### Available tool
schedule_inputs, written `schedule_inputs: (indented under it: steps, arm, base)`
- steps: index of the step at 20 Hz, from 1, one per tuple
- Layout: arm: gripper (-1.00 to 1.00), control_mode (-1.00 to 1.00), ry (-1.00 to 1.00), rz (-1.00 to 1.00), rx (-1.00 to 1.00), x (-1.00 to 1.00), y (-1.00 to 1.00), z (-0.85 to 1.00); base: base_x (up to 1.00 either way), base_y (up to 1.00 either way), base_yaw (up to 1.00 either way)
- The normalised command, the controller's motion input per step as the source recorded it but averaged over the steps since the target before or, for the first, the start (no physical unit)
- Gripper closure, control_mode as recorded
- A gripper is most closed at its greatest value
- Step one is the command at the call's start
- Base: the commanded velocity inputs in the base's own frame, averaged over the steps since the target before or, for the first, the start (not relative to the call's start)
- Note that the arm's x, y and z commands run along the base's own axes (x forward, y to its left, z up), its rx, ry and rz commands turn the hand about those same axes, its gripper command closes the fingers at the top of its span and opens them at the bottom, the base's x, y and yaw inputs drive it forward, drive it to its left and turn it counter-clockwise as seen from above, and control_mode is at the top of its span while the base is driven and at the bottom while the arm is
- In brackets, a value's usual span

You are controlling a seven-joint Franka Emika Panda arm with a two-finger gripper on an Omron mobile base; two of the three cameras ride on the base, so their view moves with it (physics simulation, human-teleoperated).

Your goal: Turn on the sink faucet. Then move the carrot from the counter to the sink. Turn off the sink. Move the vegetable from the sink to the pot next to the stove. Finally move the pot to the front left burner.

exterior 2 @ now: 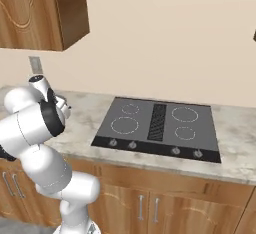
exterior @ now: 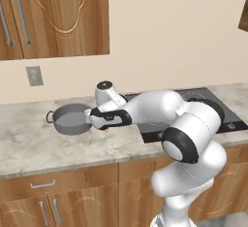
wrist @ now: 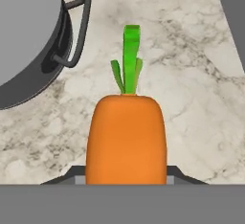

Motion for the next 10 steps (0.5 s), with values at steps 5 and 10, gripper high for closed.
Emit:
schedule_inputs:
  steps: [5, 10]
  arm:
    - [1.0, 1.0, 0.0, 0.0, 0.0, 0.0, 0.0, 0.0]
    - [1.0, 1.0, 0.0, 0.0, 0.0, 0.0, 0.0, 0.0]
  base:
    - [0.42, 0.44, -0.29]
    - [0.3, 0.44, -0.27]
